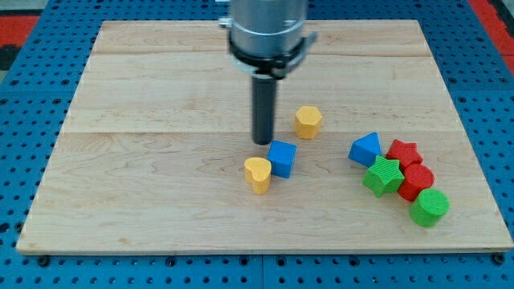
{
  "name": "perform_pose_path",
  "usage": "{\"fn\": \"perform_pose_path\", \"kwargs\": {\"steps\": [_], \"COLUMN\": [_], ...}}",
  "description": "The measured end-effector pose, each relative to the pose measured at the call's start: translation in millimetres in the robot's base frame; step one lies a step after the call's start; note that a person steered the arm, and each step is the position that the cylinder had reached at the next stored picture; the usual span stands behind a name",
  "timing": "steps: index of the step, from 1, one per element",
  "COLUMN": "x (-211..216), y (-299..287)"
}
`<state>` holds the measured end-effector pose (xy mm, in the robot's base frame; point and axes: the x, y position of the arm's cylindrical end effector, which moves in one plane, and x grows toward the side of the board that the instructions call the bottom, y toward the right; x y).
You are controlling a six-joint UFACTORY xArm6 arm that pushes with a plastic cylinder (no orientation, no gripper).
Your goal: Move your arm to the center
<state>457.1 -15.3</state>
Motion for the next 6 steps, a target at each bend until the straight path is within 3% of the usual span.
{"fn": "perform_pose_path", "kwargs": {"steps": [1,5,6], "x": [-16.4,-16.2,-45.9], "y": [-29.0,-25.5,-23.4]}}
